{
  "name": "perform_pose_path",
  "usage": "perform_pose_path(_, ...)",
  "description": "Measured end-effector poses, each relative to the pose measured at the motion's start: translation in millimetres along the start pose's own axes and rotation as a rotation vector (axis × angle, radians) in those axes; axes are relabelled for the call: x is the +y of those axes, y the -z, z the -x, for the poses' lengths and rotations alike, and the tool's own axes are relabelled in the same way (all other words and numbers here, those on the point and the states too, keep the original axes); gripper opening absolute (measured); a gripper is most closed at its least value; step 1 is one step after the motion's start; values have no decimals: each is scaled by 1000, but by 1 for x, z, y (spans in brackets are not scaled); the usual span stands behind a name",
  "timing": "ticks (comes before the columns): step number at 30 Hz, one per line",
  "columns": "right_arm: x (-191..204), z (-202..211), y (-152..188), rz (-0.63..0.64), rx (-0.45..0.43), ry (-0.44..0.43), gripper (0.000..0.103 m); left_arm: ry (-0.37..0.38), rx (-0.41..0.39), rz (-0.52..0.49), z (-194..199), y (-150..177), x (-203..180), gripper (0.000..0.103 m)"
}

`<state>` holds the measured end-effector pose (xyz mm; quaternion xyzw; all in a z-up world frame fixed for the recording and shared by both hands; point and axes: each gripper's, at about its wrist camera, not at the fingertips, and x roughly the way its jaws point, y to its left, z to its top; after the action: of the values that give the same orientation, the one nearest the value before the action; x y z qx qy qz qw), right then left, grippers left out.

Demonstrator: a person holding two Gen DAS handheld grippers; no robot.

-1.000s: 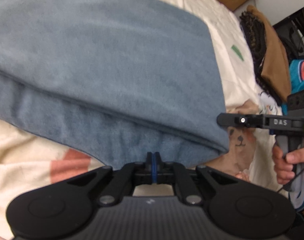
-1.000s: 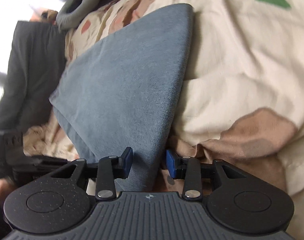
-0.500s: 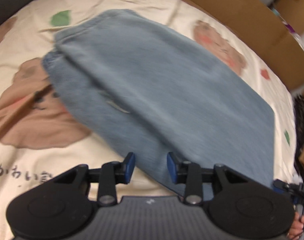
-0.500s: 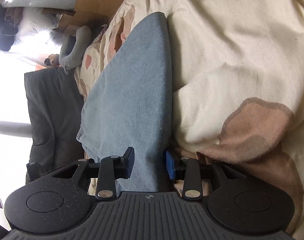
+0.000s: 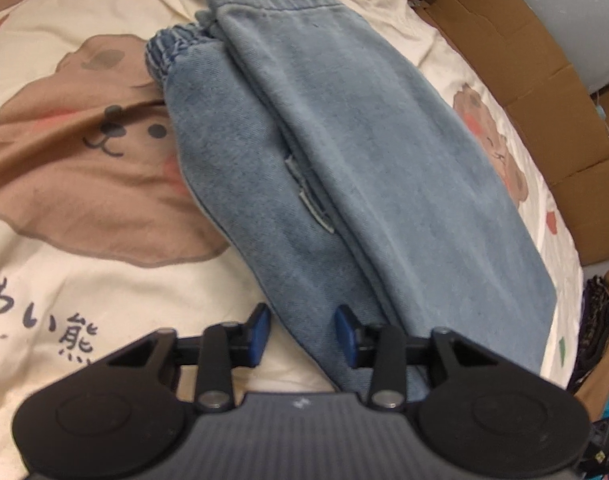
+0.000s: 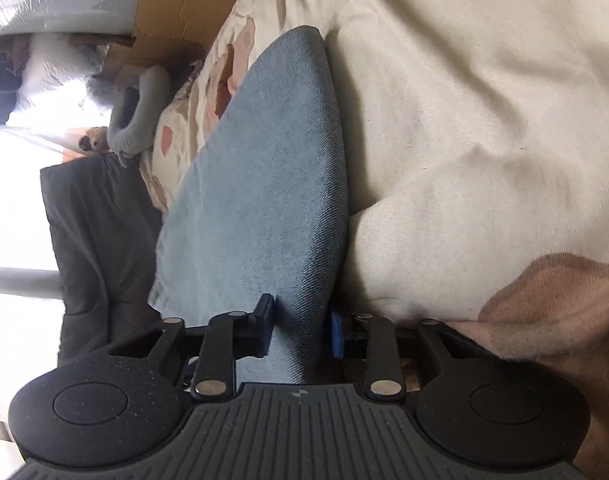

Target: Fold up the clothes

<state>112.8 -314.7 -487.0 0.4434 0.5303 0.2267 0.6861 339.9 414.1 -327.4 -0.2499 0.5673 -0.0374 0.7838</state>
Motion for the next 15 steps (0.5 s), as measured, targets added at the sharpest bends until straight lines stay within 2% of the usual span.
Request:
perform_pose_path(6, 15, 16, -1, 45, -9, 37, 25, -1, 4, -6, -8, -7, -8, 32)
perform_pose_path(11, 8, 33, -3, 22, -70, 64, 25, -1, -1, -6, -12, -8, -9, 32)
perform_pose_path(15, -1, 31, -8, -5, -73, 87, 27, 0, -1, -5, -13, -7, -7, 33)
